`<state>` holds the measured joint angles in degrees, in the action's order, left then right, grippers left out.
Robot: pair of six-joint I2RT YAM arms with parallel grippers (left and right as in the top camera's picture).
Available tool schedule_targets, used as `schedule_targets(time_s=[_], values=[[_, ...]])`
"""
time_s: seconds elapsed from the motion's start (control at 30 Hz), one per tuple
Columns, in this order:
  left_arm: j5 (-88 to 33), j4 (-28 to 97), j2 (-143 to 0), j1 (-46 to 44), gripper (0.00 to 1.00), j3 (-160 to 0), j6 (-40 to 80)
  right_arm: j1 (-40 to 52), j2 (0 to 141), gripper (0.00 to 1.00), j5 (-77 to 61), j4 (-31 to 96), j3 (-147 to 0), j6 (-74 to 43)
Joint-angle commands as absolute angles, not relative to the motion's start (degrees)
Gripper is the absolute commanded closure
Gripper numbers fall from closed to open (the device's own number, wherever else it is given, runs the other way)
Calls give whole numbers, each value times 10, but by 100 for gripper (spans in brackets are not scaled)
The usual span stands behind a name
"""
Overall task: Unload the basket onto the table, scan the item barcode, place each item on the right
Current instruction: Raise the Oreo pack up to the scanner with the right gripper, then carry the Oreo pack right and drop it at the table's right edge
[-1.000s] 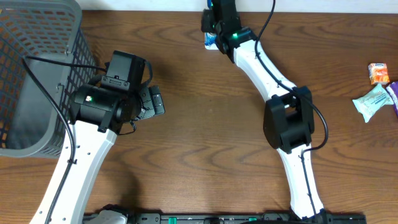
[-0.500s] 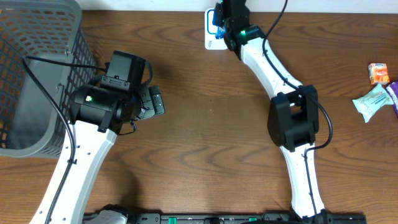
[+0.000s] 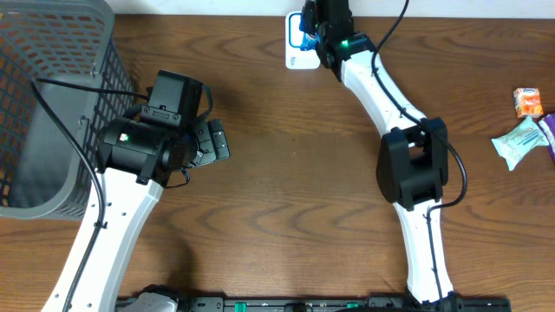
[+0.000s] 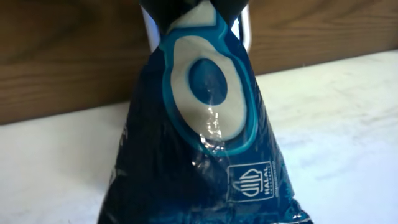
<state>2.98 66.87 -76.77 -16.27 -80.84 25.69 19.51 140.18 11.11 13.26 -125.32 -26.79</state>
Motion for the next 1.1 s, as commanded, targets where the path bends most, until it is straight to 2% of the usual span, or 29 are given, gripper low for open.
schedule_targets(time_s=[0.0,0.23,0.47,0.67,0.7,0.73,0.8,0.83,0.87,0.93,0.97,1.07], values=[[37,670,-771,-160,2,-807,262,154,1320,99,118,163,-1264,-278],[37,670,-771,-160,2,-807,262,38,1237,99,163,376,-1264,-272],[37,670,-771,-160,2,-807,262,-88,1234,99,171,557,-1263,-166],[37,670,-771,-160,2,-807,262,-178,1254,99,169,604,-1263,-158],[37,670,-771,-160,2,-807,262,-188,1258,96,163,605,-1263,-158],[37,670,-771,-160,2,-807,262,-196,1263,88,154,604,-1263,-158],[37,670,-771,-160,2,-807,262,-210,1272,34,138,606,-1263,-158],[37,670,-771,-160,2,-807,262,-217,1275,21,134,607,-1263,-158],[37,670,-771,-160,2,-807,262,-223,1278,13,134,609,-1263,-158],[37,670,-771,-160,2,-807,262,-232,1282,4,133,614,-1263,-158],[37,670,-771,-160,2,-807,262,-235,1283,1,134,618,-1263,-158],[37,670,-771,-160,2,-807,262,-236,1281,1,133,640,-1263,-158]])
